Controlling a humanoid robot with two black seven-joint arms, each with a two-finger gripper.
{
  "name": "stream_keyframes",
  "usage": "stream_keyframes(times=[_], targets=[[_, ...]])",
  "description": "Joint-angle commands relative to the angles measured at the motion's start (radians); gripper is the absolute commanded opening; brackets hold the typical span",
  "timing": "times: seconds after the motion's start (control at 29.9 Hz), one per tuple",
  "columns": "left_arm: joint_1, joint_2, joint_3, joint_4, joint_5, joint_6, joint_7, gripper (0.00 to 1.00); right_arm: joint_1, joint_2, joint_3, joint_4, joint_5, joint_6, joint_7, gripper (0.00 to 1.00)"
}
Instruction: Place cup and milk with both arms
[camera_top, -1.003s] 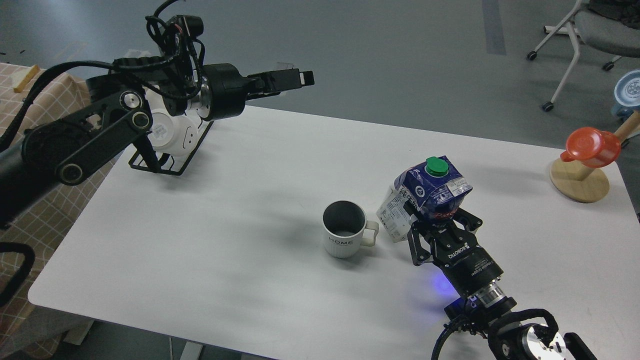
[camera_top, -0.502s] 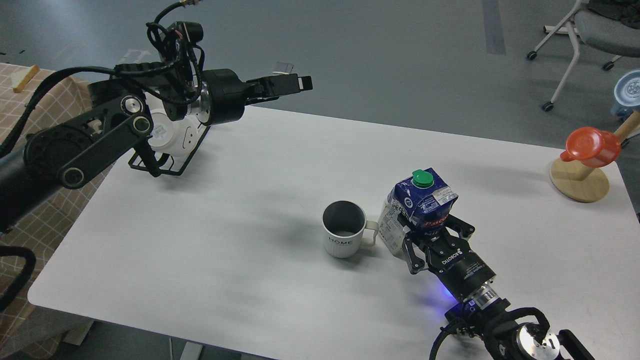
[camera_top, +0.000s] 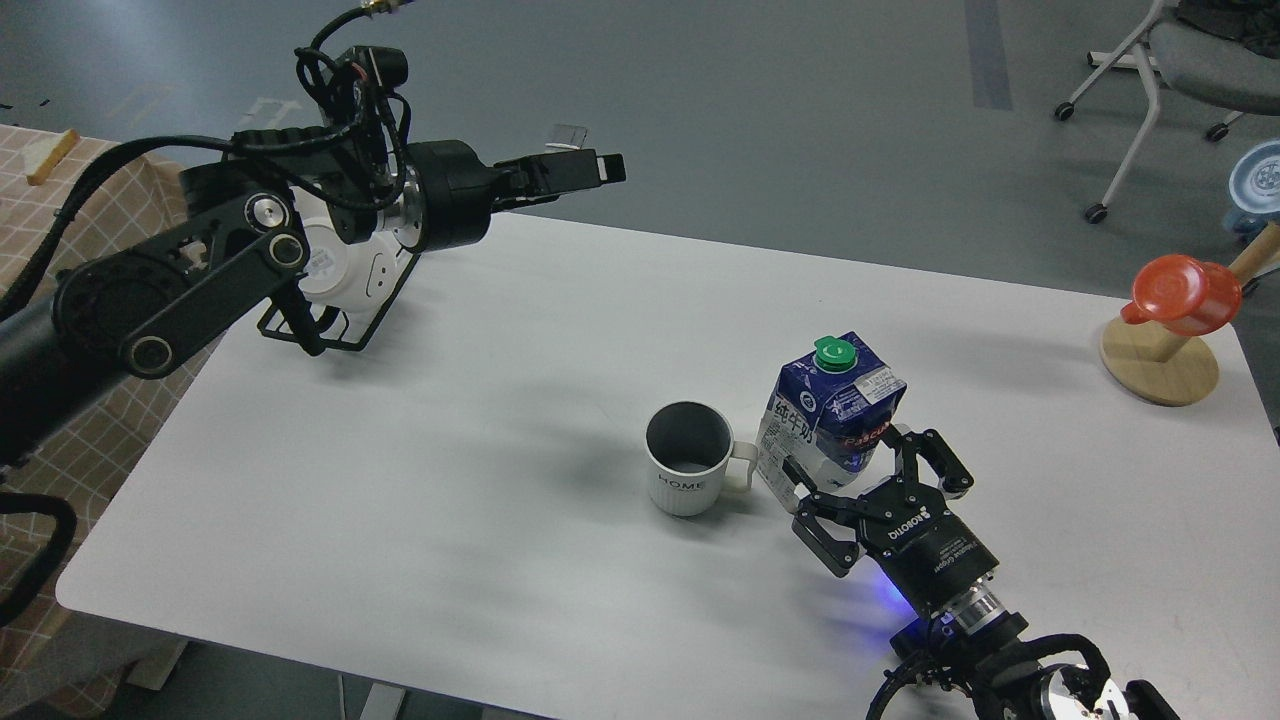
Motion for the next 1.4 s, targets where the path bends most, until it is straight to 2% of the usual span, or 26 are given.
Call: stream_keyframes(times=[0.0, 0.2, 0.37, 0.5, 0.67, 0.87, 0.97, 1.14, 1.27, 1.37], targets=[[0.001, -0.005, -0.001, 0.0, -0.003, 0.0, 0.001, 0.97, -0.042, 0.0, 0.012, 0.007, -0.001, 0.0, 0.0, 1.0], [0.001, 0.003, -0.014, 0.0, -0.018, 0.0, -0.002, 0.97, -0.127, -0.008, 0.071, 0.05, 0.0, 0.0, 0.0, 1.0], [-0.001, 0.009, -0.018, 0.0, -0.038, 0.0, -0.002, 0.97, -0.145, -0.038, 0.213, 0.053, 0.0, 0.0, 0.0, 1.0], [-0.001, 0.01, -0.019, 0.0, -0.041, 0.0, -0.002, 0.97, -0.092, -0.047, 0.316, 0.09, 0.0, 0.0, 0.0, 1.0], [-0.007, 0.012, -0.019, 0.0, -0.07, 0.0, -0.002, 0.97, 0.019, -0.149, 0.351, 0.119, 0.0, 0.0, 0.002, 1.0], [-0.006, 0.036, -0.036, 0.0, -0.144, 0.0, -0.005, 0.97, 0.257, -0.161, 0.351, 0.121, -0.029, 0.0, 0.002, 1.0], [-0.002, 0.039, -0.094, 0.006, -0.226, 0.0, -0.008, 0.97, 0.416, -0.163, 0.35, 0.111, -0.078, 0.0, 0.003, 1.0], [-0.001, 0.007, -0.171, 0.092, -0.398, 0.0, -0.016, 0.97, 0.634, -0.17, 0.348, 0.061, -0.222, 0.0, 0.002, 1.0], [0.036, -0.074, -0.295, 0.138, -0.74, 0.0, -0.04, 0.98, 0.807, -0.173, 0.342, 0.013, -0.398, 0.0, -0.009, 1.0], [0.07, -0.138, -0.419, 0.172, -0.867, 0.0, -0.036, 0.98, 0.928, -0.17, 0.332, -0.046, -0.425, 0.0, -0.009, 1.0]])
